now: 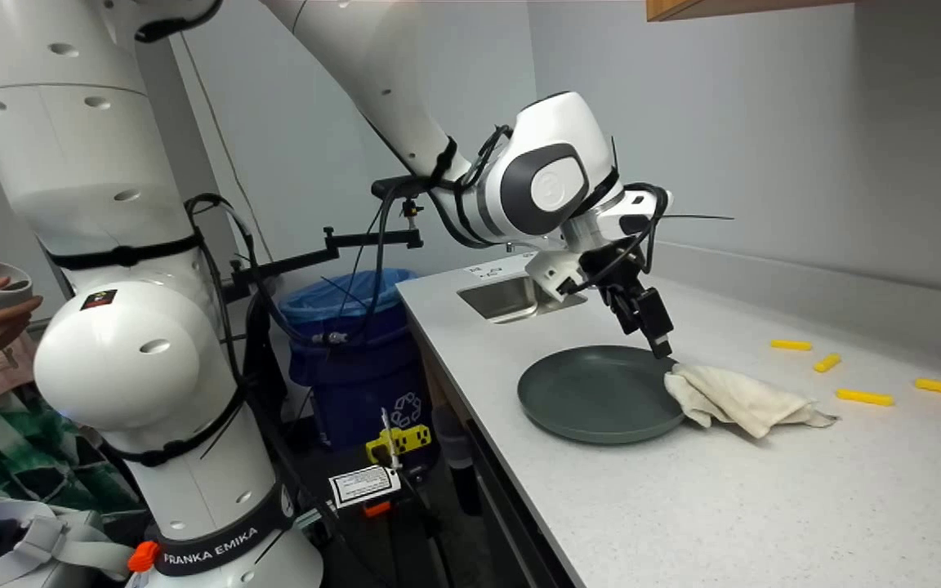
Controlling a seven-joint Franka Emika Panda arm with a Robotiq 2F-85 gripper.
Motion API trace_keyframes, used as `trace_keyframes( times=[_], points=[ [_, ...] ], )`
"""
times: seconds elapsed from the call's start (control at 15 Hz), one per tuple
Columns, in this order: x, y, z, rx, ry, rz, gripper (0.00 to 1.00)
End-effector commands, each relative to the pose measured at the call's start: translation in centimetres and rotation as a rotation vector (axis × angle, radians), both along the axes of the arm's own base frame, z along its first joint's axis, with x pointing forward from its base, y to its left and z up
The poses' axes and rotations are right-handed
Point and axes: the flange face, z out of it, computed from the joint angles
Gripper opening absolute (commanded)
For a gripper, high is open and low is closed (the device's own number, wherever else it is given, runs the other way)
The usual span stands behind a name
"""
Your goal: Use the cloth to wipe the table and then move it to the left and wipe the countertop
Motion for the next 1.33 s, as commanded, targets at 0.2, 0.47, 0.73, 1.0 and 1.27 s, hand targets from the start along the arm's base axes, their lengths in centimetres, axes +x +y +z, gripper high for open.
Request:
trace_keyframes(
  times=[0.2,0.47,0.73,1.0,1.27],
  points=[
    [-0.7,3.1,-0.4,0.044,0.083,0.071,0.42],
    [-0.2,5.0,-1.8,0.057,0.131,0.096,0.11],
    [-0.1,6.2,-4.0,0.074,0.192,0.122,0.0],
    [0.1,7.8,-5.6,0.068,0.234,0.166,0.0],
    [0.3,10.8,-6.2,0.062,0.249,0.231,0.0]
  ],
)
